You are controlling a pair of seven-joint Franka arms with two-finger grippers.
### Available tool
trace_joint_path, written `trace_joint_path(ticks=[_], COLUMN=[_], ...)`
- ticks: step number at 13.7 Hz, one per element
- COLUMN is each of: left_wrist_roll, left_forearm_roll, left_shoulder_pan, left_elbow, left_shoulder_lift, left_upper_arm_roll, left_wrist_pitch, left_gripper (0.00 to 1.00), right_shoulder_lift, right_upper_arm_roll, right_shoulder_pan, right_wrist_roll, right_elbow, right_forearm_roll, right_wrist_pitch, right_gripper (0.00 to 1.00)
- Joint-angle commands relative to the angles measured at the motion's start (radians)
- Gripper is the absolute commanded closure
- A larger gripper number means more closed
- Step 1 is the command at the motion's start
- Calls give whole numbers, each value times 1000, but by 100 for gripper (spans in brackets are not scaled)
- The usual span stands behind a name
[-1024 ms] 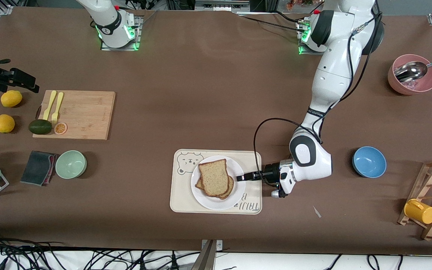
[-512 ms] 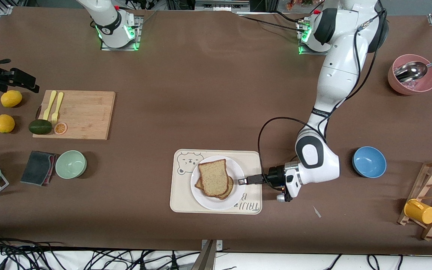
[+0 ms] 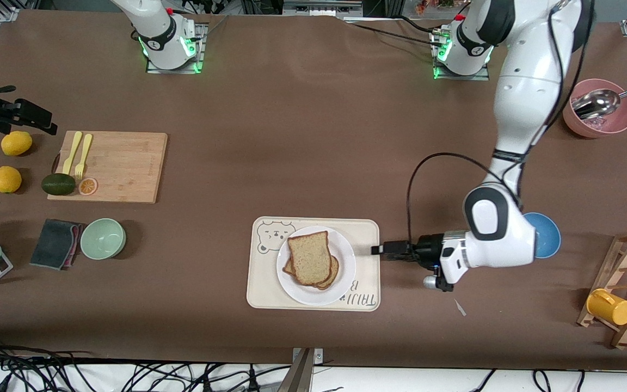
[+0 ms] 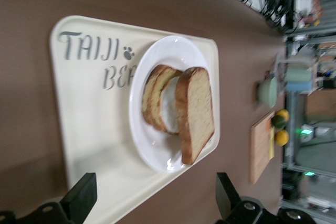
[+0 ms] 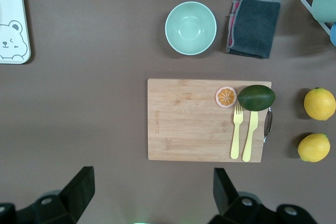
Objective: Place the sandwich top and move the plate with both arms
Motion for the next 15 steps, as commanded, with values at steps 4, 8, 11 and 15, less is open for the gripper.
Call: trace_joint_path(ticks=[4,8,11,15], left_wrist_roll=[-173,-248,-300,-283], left_forearm_roll=[434,620,758,892], left_shoulder_pan=[60,105,122,158], left_elbow=[-96,-96,-94,-96], left_shoulder_lift=[-251,-387,-453,-545], left_upper_arm_roll=[3,6,9,8], left_wrist_pitch=[-185,-345,-378,-414], left_gripper=[0,0,0,0], right_shoulder_lift=[-14,-14,-14,-14], right_upper_arm_roll=[4,4,4,4], right_shoulder_pan=[-1,-1,-1,-1], right_wrist_roll=[10,10,10,10], right_elbow=[-15,-15,-15,-15], right_forearm_roll=[-1,-1,-1,-1], right_wrist_pitch=[9,9,9,9], right_gripper=[0,0,0,0])
